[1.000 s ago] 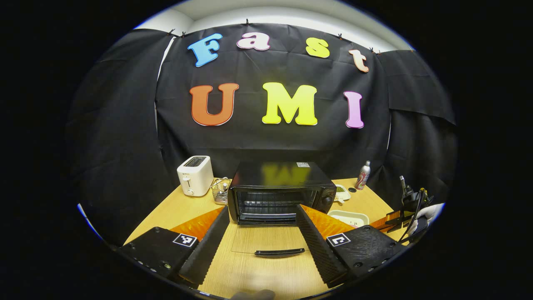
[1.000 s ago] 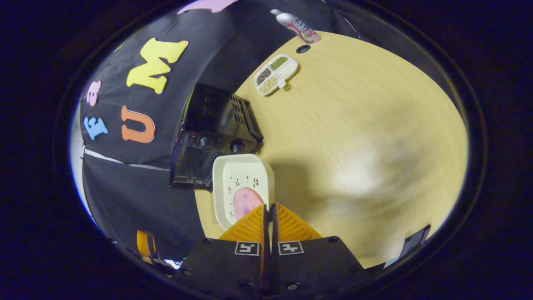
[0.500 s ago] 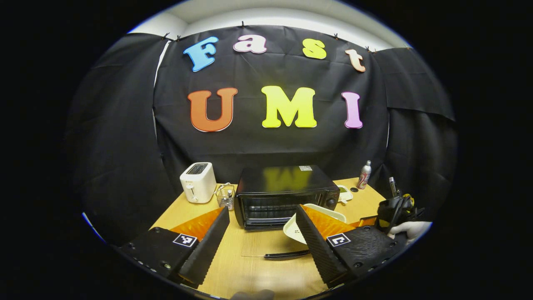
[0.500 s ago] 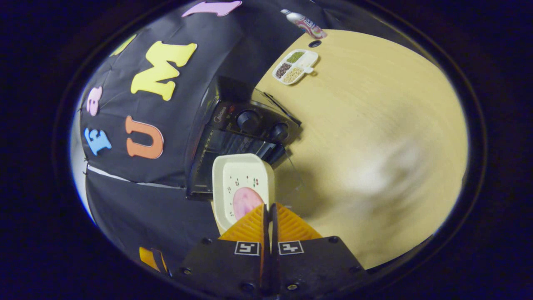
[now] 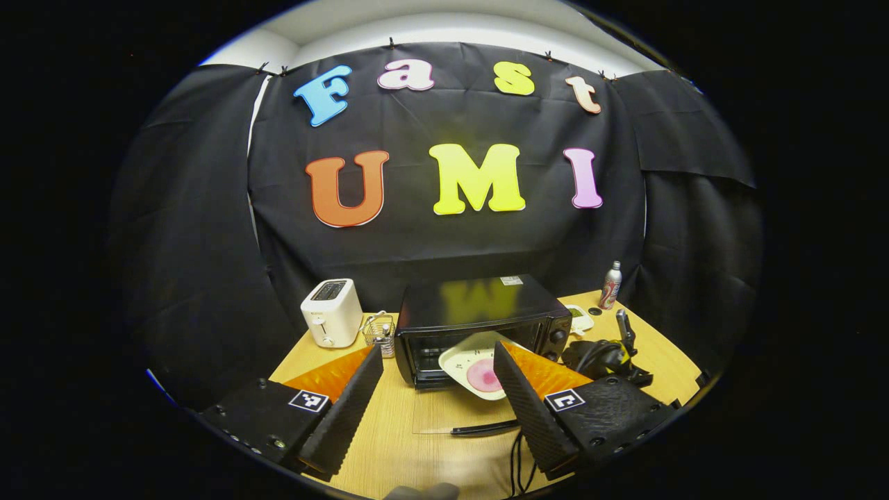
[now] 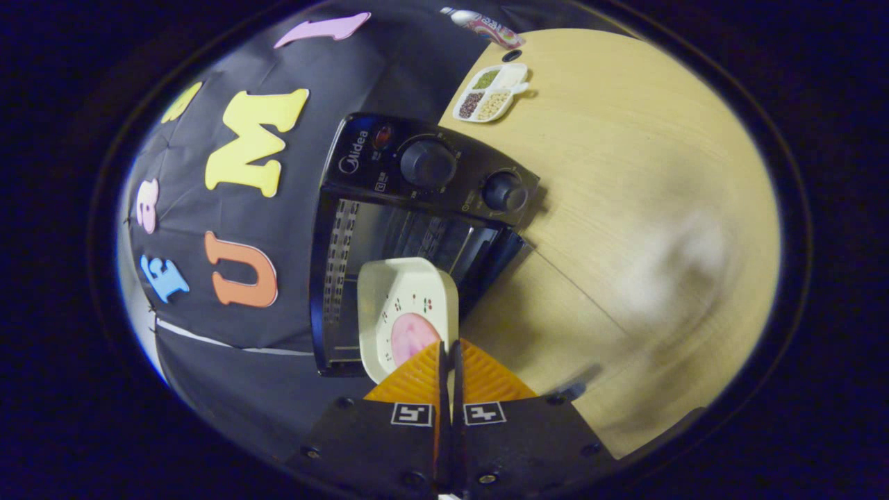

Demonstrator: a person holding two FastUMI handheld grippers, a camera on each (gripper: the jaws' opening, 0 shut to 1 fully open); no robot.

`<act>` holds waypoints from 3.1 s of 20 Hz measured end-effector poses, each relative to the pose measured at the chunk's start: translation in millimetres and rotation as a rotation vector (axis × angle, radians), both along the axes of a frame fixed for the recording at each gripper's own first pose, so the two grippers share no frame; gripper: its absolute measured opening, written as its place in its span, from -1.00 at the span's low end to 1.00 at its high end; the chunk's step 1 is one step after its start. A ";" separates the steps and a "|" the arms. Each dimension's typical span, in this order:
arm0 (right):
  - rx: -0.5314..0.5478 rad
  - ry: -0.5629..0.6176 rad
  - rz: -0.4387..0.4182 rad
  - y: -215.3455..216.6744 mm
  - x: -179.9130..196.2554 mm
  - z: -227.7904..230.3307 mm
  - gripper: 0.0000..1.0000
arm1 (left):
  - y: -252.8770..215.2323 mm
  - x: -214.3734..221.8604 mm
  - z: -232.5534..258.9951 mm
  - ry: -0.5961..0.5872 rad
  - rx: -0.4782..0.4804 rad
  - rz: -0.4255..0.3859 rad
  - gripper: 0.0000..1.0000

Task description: Open the electric oven with the left hand, put the food in, and close the electric oven.

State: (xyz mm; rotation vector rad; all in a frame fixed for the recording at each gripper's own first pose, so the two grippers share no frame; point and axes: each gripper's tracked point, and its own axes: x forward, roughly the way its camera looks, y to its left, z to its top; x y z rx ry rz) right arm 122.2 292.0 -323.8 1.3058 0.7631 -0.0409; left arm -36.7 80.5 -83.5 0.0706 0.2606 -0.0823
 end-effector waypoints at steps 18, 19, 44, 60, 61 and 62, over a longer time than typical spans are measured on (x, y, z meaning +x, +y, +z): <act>-0.053 -0.148 -0.130 11.6 90.5 -13.7 -0.94 | 24.0 18.9 -22.9 0.027 -0.009 0.059 0.94; -0.065 -0.196 -0.107 12.3 91.0 -6.5 -0.92 | 23.5 19.4 -24.4 0.027 -0.011 0.060 0.94; -1.085 -0.514 0.149 -203.8 -82.3 183.2 0.90 | -15.0 -7.8 -51.8 0.008 -0.005 0.055 0.95; -1.265 -0.485 0.165 -247.8 -135.1 234.5 0.93 | -62.9 -19.7 -241.5 0.314 -0.084 0.000 0.94; -1.272 -0.484 0.156 -250.5 -137.4 237.0 0.93 | -63.5 -19.2 -249.2 0.330 -0.076 -0.006 0.94; -1.278 -0.482 0.144 -252.7 -138.9 241.2 0.93 | -66.0 -17.2 -257.0 0.342 -0.076 -0.011 0.94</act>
